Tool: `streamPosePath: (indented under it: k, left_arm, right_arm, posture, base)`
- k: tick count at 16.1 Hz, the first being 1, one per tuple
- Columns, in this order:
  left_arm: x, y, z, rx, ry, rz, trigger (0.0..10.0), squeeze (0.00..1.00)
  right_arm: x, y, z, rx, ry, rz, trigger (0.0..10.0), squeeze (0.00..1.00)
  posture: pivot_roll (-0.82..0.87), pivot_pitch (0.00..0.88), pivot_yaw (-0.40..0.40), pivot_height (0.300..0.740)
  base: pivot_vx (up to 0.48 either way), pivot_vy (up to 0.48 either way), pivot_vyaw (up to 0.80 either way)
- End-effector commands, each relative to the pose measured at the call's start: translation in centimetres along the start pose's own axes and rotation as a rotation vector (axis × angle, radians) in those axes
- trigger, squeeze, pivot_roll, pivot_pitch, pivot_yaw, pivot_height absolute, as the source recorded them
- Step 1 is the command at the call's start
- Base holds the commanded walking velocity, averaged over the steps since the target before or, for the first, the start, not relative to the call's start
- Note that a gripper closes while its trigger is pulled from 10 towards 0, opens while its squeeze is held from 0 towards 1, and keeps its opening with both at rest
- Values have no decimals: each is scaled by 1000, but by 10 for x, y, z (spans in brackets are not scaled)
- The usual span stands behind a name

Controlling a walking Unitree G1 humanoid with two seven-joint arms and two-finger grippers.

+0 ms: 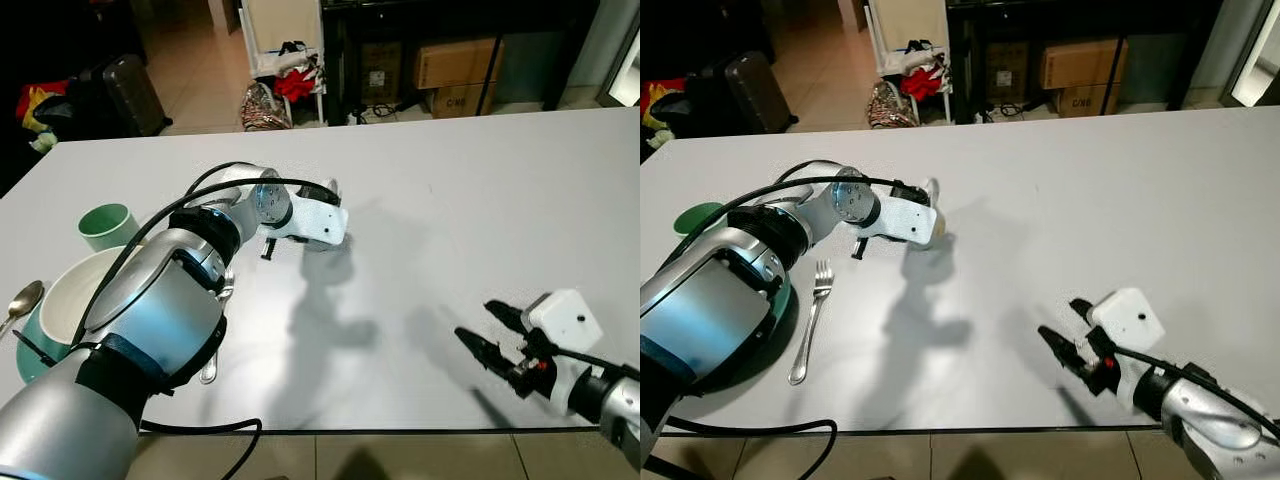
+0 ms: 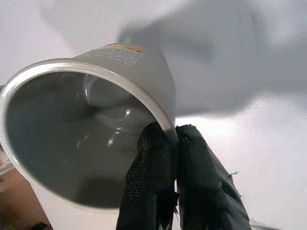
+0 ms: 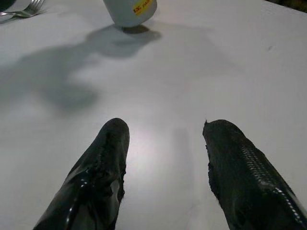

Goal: Setting the table

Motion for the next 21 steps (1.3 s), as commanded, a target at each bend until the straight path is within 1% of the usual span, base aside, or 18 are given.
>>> streamPosePath:
  k: [1,2,4,5,7,9,10,11,15,17,18,19,20,21]
  left_arm:
    - [10,8,2,9,-13,14,10000,0]
    - [8,7,4,-4,0,-4,10000,0]
    - [7,7,6,-11,-7,-15,10000,0]
    - [6,7,8,-24,-6,-25,10000,0]
    - [5,8,8,-21,-17,-42,10000,0]
    - [5,8,9,-23,-13,-46,10000,4]
    - [5,8,9,-25,-10,-50,10000,812]
    - [5,8,10,-28,-9,-52,10000,1000]
    - [14,11,15,-53,-2,-6,10000,1000]
    - [24,16,21,-91,16,40,10000,1000]
    - [33,25,23,-130,64,75,10000,98]
    - [43,34,25,-168,105,109,10000,0]
    - [52,44,27,-219,141,139,10000,0]
    - [62,60,31,-320,202,162,10000,0]
  right_arm:
    - [6,0,9,-29,10,27,10000,0]
    - [9,0,12,-50,2,40,10000,0]
    - [14,0,18,-82,-11,70,10000,0]
    - [17,0,18,-82,-12,79,10000,0]
    - [22,0,16,-76,-18,107,10000,0]
    - [24,1,18,-80,-24,111,10000,0]
    - [24,1,18,-79,-25,111,10000,0]
    - [24,1,18,-79,-26,112,10000,0]
    - [23,2,17,-77,-27,106,10000,0]
    - [22,2,18,-78,-22,104,10000,0]
    - [21,3,19,-80,-20,105,10000,0]
    - [19,4,20,-82,-22,104,10000,0]
    - [17,6,23,-92,-29,103,10000,0]
    - [18,6,28,-114,-39,112,10000,0]
  posture:
    - [-160,0,152,740]
    - [-159,0,153,740]
    - [-158,0,154,740]
    - [-156,0,154,740]
    - [-155,0,156,740]
    - [-159,0,161,740]
    - [-161,0,163,740]
    - [-162,0,165,740]
    - [-162,0,163,740]
    - [-161,0,159,740]
    - [-152,0,144,740]
    - [-140,0,131,740]
    - [-131,0,122,740]
    - [-127,0,117,740]
  base:
    - [0,0,0]
    - [0,0,0]
    - [0,0,0]
    - [0,0,0]
    - [0,0,0]
    - [0,0,0]
    - [0,0,0]
    - [0,0,0]
    - [0,0,0]
    - [0,0,0]
    - [0,0,0]
    - [0,0,0]
    - [0,0,0]
    - [0,0,0]
Point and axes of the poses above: a point about 5 cm out from each wrist's last joint towards the gripper, its own y axis pointing back from the gripper into the wrist, its own z axis along the axis of the wrist's last joint, x = y × z, the point moved 6 cm from there along -y, pointing out of the wrist towards the gripper, and after that the axes turned 2 degrees about -y, right-handed, at the moved point
